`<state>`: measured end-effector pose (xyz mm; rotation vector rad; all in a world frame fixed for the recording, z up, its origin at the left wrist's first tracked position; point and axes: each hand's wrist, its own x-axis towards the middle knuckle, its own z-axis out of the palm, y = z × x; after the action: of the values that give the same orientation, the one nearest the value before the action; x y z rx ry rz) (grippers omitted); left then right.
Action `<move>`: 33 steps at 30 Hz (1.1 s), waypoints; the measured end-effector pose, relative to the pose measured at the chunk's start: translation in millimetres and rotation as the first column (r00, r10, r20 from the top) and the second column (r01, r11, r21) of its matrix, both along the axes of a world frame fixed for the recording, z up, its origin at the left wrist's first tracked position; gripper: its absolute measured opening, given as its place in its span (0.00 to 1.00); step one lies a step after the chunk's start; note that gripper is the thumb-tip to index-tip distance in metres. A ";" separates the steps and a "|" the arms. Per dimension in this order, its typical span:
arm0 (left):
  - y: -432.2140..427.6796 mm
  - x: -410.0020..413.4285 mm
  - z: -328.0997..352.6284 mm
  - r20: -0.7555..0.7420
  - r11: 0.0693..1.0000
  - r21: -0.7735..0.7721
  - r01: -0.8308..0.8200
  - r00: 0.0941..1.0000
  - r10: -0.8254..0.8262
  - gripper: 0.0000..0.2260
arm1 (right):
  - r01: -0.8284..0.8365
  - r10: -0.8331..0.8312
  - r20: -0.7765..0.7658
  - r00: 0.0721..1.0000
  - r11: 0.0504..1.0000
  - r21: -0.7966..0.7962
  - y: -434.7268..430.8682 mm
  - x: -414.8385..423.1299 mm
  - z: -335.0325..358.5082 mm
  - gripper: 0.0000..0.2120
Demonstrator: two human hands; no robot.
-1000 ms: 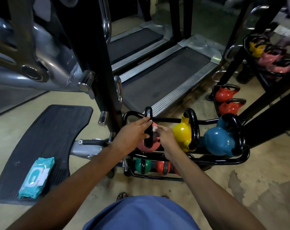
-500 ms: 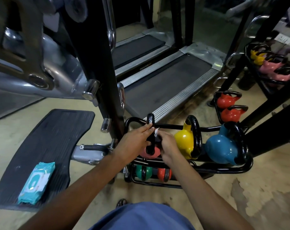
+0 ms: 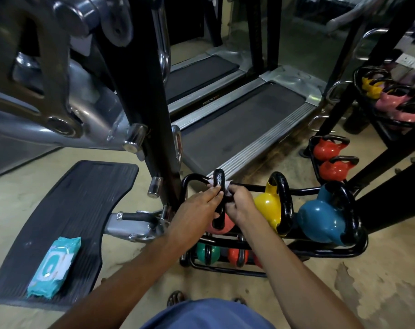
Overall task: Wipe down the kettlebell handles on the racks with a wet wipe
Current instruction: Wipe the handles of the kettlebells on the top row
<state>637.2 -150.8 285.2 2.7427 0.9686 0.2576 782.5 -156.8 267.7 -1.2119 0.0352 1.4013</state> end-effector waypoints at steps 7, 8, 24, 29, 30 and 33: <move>-3.2 -5.7 0.9 0.057 1.000 -0.020 0.019 0.998 -0.018 0.30 | -0.017 0.060 0.555 0.830 0.996 -0.083 -39.0 -26.4 17.5 0.13; -2.1 -5.1 0.8 0.072 0.999 -0.035 0.018 0.997 -0.015 0.30 | -0.019 0.052 0.442 0.895 0.997 -0.078 -35.1 -22.7 20.8 0.13; -3.6 -3.1 8.3 0.045 1.000 -0.015 0.020 0.999 -0.019 0.27 | -0.069 0.068 0.993 0.096 0.996 -0.062 20.5 12.9 -16.1 0.15; -1.0 -3.4 8.7 0.031 0.999 -0.034 0.024 0.999 -0.023 0.27 | -0.241 0.220 0.892 0.395 0.962 -0.131 56.0 47.1 -35.2 0.16; -1.5 -3.5 9.0 0.029 0.999 -0.034 0.026 0.999 -0.025 0.27 | -0.266 0.253 0.857 0.450 0.953 -0.142 60.4 52.3 -38.5 0.16; -2.5 -4.7 11.0 0.016 1.000 -0.005 0.026 1.000 -0.026 0.27 | -0.392 0.381 0.886 0.263 0.882 -0.262 78.4 64.1 -34.0 0.15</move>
<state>632.5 -153.3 296.3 2.7425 0.9274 0.2726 846.6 -78.4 233.7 -1.9568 -1.1762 0.8737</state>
